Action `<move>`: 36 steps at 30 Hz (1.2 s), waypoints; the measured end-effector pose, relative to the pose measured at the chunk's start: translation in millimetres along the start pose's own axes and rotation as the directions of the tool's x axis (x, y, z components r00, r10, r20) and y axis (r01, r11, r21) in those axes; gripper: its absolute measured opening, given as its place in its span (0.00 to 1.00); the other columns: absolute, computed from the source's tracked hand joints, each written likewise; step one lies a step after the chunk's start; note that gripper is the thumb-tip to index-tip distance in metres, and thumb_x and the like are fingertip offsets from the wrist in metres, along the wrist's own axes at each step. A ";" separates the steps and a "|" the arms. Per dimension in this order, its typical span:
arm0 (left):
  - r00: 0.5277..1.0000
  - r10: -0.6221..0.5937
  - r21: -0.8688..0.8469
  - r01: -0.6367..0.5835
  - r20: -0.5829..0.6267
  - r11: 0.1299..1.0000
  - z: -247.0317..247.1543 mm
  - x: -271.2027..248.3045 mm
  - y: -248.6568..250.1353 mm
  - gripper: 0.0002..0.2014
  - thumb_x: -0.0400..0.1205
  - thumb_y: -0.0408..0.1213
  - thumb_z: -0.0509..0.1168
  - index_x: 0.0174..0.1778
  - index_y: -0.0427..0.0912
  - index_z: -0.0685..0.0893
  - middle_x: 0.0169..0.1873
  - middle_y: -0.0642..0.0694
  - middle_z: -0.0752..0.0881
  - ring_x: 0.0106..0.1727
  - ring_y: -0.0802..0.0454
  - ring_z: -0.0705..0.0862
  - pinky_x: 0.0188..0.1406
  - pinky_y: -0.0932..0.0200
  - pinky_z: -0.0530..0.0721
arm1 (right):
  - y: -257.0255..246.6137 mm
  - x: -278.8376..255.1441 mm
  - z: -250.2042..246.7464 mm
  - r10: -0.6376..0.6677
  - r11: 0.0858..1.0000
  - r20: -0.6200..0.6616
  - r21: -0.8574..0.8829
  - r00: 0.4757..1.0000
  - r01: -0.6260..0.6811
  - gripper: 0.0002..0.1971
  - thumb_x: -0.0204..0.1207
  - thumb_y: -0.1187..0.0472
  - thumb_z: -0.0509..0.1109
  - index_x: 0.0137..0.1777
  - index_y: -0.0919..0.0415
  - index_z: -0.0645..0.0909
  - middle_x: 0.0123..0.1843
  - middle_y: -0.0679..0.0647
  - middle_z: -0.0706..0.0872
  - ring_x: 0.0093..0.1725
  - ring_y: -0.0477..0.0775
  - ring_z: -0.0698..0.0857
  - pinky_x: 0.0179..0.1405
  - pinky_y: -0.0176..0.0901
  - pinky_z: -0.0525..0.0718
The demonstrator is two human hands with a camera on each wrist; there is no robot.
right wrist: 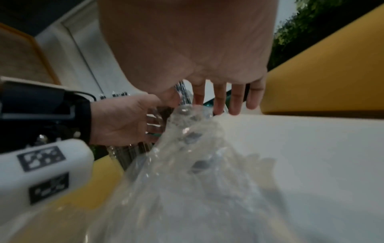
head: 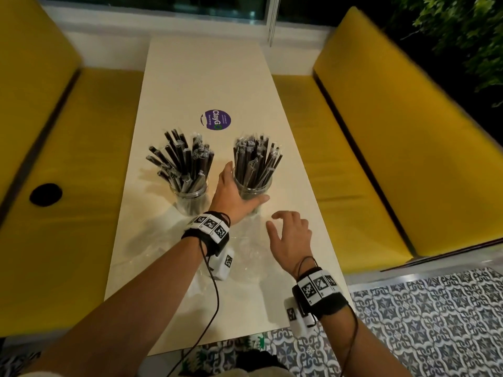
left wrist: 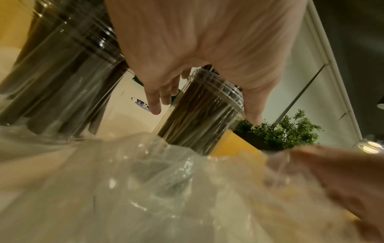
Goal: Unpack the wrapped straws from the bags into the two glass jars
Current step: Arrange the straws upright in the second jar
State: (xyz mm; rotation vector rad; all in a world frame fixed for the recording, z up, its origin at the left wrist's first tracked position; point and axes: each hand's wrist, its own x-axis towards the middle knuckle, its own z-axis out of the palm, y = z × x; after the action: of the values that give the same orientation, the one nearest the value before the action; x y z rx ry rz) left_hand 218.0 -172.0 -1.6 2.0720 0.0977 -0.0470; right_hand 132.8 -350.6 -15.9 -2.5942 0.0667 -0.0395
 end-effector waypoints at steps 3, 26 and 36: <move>0.999 0.002 0.013 -0.001 -0.040 1.000 -0.6 0.5 2.1 0.67 0.63 0.71 0.82 0.92 0.48 0.55 0.88 0.42 0.69 0.86 0.40 0.73 0.86 0.39 0.75 | -22.5 17.8 -25.5 -0.045 0.996 -0.176 0.072 0.983 0.058 0.23 0.82 0.41 0.61 0.68 0.54 0.80 0.68 0.54 0.81 0.66 0.61 0.76 0.61 0.52 0.70; 0.979 0.149 0.308 -0.185 0.138 0.933 -7.4 -1.2 4.5 0.45 0.87 0.51 0.70 0.94 0.40 0.54 0.90 0.33 0.59 0.90 0.35 0.60 0.92 0.38 0.60 | -94.7 101.3 -59.2 -0.316 0.917 -0.328 0.133 0.890 0.375 0.34 0.71 0.35 0.77 0.71 0.53 0.77 0.75 0.59 0.72 0.72 0.61 0.74 0.69 0.55 0.79; 0.998 -0.006 0.071 0.001 0.065 0.997 -9.6 -5.7 1.8 0.61 0.67 0.76 0.68 0.93 0.50 0.52 0.85 0.43 0.67 0.85 0.41 0.74 0.79 0.36 0.80 | -101.7 115.9 -51.0 -0.273 0.905 -0.268 0.253 0.924 0.341 0.13 0.82 0.68 0.65 0.65 0.62 0.79 0.64 0.59 0.76 0.60 0.61 0.82 0.64 0.63 0.86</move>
State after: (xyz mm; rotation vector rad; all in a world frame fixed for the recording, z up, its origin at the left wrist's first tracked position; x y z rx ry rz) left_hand 212.4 -164.7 5.0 2.1393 0.0600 -0.1219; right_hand 250.5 -296.7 82.3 -2.2647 -0.2526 -0.4313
